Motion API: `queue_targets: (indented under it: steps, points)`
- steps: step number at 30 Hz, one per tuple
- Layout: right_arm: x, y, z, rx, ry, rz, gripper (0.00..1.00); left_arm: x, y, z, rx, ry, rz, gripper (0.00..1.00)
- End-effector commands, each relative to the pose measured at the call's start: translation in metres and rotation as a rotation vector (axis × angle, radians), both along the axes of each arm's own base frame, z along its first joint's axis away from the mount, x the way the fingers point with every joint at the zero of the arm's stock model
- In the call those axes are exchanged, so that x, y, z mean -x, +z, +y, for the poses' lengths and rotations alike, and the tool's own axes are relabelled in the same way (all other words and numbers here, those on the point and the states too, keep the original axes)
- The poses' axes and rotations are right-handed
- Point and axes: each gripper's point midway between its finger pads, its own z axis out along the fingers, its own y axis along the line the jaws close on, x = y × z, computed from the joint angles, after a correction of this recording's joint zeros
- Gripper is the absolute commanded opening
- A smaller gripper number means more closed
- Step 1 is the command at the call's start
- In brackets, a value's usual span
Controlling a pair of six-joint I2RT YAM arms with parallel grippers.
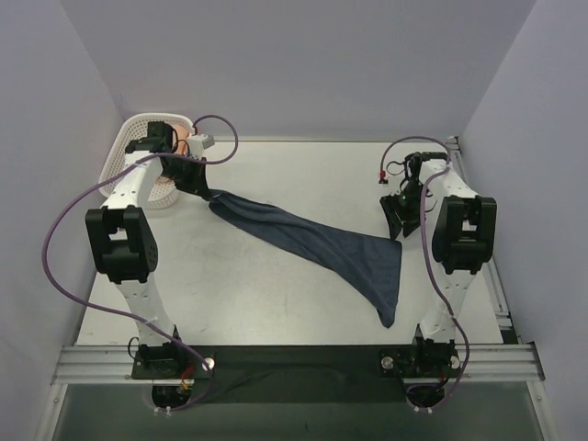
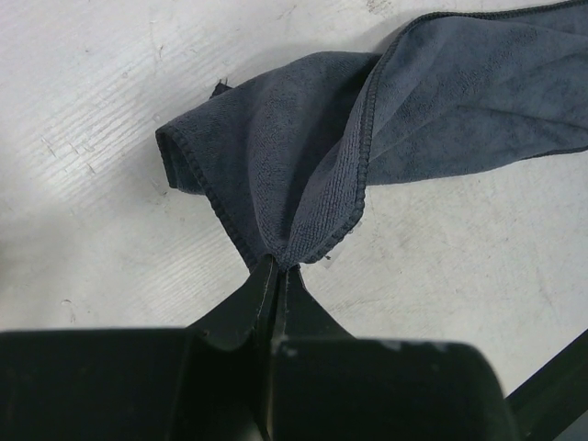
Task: Roll the towels
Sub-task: Flatten the towel
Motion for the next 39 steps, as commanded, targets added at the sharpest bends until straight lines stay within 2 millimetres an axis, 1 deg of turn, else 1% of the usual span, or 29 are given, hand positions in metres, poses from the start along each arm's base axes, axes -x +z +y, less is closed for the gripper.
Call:
queue_targets:
  steps: [1, 6, 9, 12, 13, 14, 16, 18, 19, 22, 23, 25, 26, 28, 29, 30, 31, 33, 35, 37, 38, 39]
  points:
    - [0.012, -0.011, -0.010, 0.060, 0.001, 0.070, 0.43, -0.008, 0.013, -0.003, 0.024, -0.012, -0.032, 0.02]
    - [0.018, -0.024, -0.009, 0.056, -0.003, 0.112, 0.40, -0.009, 0.013, -0.003, 0.025, -0.010, -0.032, 0.02]
    - [0.023, -0.028, -0.004, 0.037, -0.011, 0.130, 0.31, -0.011, 0.012, -0.002, 0.020, 0.005, -0.024, 0.02]
    - [0.028, -0.033, -0.001, 0.025, -0.015, 0.149, 0.15, -0.011, 0.012, -0.001, 0.014, 0.008, -0.024, 0.02]
    - [0.030, -0.033, -0.002, 0.023, -0.016, 0.156, 0.03, -0.011, 0.012, -0.001, 0.011, 0.011, -0.022, 0.03]
    - [0.031, -0.035, -0.001, 0.020, -0.020, 0.163, 0.00, -0.012, 0.012, 0.000, 0.007, 0.014, -0.024, 0.02]
    - [0.031, -0.031, -0.006, 0.017, -0.026, 0.151, 0.00, -0.014, 0.016, 0.002, -0.005, 0.024, -0.031, 0.02]
    - [0.025, -0.018, -0.012, 0.017, -0.036, 0.104, 0.00, -0.017, 0.022, 0.004, -0.015, 0.030, -0.042, 0.01]
    - [0.017, -0.010, -0.018, 0.016, -0.056, 0.069, 0.00, -0.018, 0.025, 0.004, -0.015, 0.030, -0.048, 0.00]
    - [-0.004, 0.024, -0.031, 0.010, -0.093, -0.058, 0.00, -0.024, 0.038, 0.006, -0.018, 0.037, -0.075, 0.00]
    - [-0.010, 0.040, -0.033, 0.005, -0.093, -0.108, 0.00, -0.025, 0.040, 0.005, -0.019, 0.037, -0.079, 0.00]
    - [-0.018, 0.057, -0.036, 0.001, -0.097, -0.165, 0.00, -0.028, 0.051, 0.005, -0.013, 0.041, -0.098, 0.00]
    - [-0.025, 0.075, -0.036, 0.001, -0.093, -0.225, 0.00, -0.030, 0.053, 0.005, -0.011, 0.041, -0.103, 0.00]
    - [-0.030, 0.092, -0.038, 0.005, -0.094, -0.281, 0.00, -0.031, 0.058, 0.004, -0.007, 0.043, -0.109, 0.00]
    - [-0.034, 0.099, -0.038, 0.007, -0.091, -0.303, 0.00, -0.032, 0.059, 0.004, -0.007, 0.043, -0.112, 0.00]
    - [-0.035, 0.103, -0.038, 0.002, -0.084, -0.306, 0.00, -0.031, 0.059, 0.003, -0.004, 0.040, -0.109, 0.00]
    - [-0.031, 0.103, -0.036, -0.007, -0.079, -0.289, 0.00, -0.031, 0.059, 0.004, -0.004, 0.041, -0.107, 0.00]
    - [-0.032, 0.107, -0.035, -0.010, -0.074, -0.301, 0.00, -0.031, 0.060, 0.005, -0.009, 0.042, -0.107, 0.00]
    - [-0.036, 0.118, -0.038, -0.002, -0.080, -0.338, 0.00, -0.030, 0.068, 0.005, -0.005, 0.041, -0.126, 0.00]
    - [-0.048, 0.145, -0.042, 0.007, -0.090, -0.425, 0.00, -0.032, 0.081, 0.008, 0.009, 0.049, -0.156, 0.00]
    - [-0.053, 0.156, -0.045, 0.013, -0.098, -0.458, 0.00, -0.038, 0.099, 0.008, 0.016, 0.060, -0.197, 0.00]
    - [-0.065, 0.180, -0.052, 0.031, -0.114, -0.535, 0.00, -0.041, 0.108, 0.011, 0.024, 0.068, -0.219, 0.00]
